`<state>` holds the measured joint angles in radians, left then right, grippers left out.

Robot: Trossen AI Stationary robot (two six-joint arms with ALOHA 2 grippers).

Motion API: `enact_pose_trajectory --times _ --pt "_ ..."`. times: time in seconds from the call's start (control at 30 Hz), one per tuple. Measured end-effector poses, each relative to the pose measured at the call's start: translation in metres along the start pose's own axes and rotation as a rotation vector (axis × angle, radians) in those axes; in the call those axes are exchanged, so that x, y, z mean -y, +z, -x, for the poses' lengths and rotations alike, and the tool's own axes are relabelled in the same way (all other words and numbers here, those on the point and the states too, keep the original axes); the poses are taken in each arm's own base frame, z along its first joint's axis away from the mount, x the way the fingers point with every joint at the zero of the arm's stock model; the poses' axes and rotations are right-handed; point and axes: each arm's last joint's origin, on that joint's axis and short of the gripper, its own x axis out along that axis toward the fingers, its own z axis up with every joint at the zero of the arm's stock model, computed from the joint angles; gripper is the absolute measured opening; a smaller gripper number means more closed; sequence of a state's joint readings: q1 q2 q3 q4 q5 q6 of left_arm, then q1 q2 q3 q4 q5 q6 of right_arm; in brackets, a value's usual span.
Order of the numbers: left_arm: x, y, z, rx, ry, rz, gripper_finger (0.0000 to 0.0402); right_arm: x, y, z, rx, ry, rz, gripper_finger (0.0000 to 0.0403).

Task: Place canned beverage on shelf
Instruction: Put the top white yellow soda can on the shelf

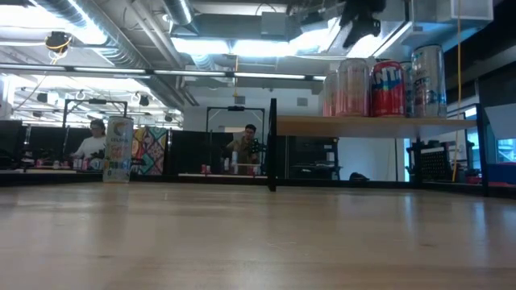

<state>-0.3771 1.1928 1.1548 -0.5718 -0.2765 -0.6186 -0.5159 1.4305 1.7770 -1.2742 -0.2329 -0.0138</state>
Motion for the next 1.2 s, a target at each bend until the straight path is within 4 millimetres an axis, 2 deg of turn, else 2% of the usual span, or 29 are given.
enact_pose_trajectory --times 0.17,0.33,0.5,0.6,0.77,0.93,1.2 --pt "-0.014 0.017 0.014 0.014 0.108 0.024 0.0345 -0.031 -0.009 0.015 0.032 0.072 0.062 0.0321" --pt "-0.034 0.037 0.026 0.025 0.247 0.064 0.0345 -0.065 -0.024 0.016 0.033 0.053 0.130 0.0321" --pt "-0.064 0.053 0.034 0.068 0.439 0.130 0.0345 -0.095 -0.045 0.012 0.032 0.049 0.242 0.0321" --pt "-0.086 0.059 0.039 0.075 0.560 0.188 0.0345 -0.106 -0.056 0.011 0.022 0.048 0.315 0.0321" --pt "-0.127 0.065 0.048 0.057 0.698 0.335 0.0345 -0.115 -0.064 0.018 0.099 0.067 0.401 0.0321" --pt "-0.164 0.068 0.062 0.050 0.816 0.474 0.0345 -0.111 -0.069 0.027 0.094 0.069 0.468 0.0321" --pt "-0.207 0.066 0.084 0.073 1.017 0.621 0.0345 -0.108 -0.072 0.031 0.097 0.047 0.579 0.0321"
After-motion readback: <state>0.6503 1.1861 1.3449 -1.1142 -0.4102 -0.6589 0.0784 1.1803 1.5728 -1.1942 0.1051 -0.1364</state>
